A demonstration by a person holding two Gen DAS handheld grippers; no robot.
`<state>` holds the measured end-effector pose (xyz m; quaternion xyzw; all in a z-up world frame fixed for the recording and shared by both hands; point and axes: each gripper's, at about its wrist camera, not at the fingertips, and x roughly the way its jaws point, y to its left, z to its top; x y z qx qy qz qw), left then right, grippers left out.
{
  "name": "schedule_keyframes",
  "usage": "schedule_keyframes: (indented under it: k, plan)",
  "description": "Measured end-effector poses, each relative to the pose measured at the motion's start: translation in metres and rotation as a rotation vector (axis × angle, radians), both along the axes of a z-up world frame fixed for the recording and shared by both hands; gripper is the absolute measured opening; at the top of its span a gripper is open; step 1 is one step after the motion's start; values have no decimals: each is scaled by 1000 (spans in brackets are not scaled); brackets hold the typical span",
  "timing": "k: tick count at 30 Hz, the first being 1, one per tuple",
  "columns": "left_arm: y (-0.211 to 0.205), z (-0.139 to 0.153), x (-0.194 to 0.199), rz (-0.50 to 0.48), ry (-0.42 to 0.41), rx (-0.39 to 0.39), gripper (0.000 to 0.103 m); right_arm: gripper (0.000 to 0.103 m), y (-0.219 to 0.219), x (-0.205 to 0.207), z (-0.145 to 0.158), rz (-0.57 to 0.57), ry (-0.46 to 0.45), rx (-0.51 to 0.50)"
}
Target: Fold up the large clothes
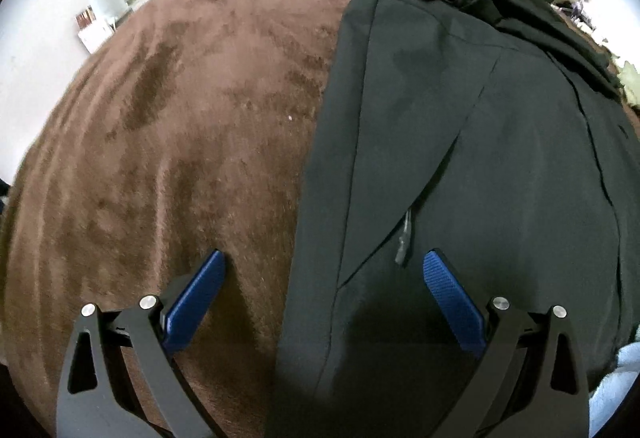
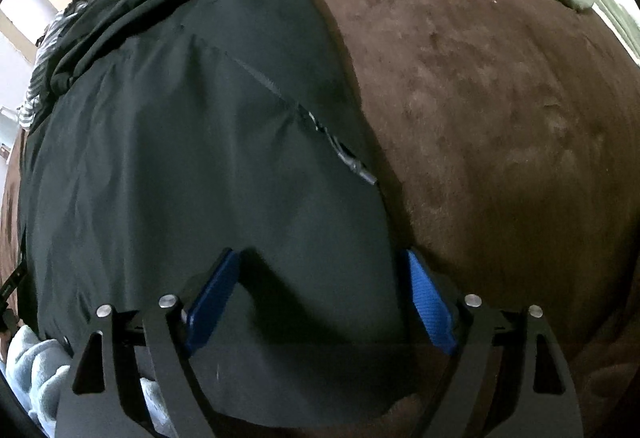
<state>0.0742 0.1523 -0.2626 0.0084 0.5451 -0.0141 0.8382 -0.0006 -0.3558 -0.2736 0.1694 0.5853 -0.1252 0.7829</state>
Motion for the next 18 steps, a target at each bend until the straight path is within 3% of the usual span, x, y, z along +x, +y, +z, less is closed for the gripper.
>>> schedule_keyframes:
  k: [8,12,15,18]
  plan:
    - [2,-1,-9,-11,-8,-36,97,85,-2,-2,-1,-7,-19,93]
    - [1,3,-15,-21,-21,18,97,85,1,-3,2,15,-23,118]
    - [10,-1,-15,24,7,-62,97,85,0,-1,1,20,-27,129]
    - [5,-1,-13,16,14,-81,97,85,0,0,0,22,-29,129]
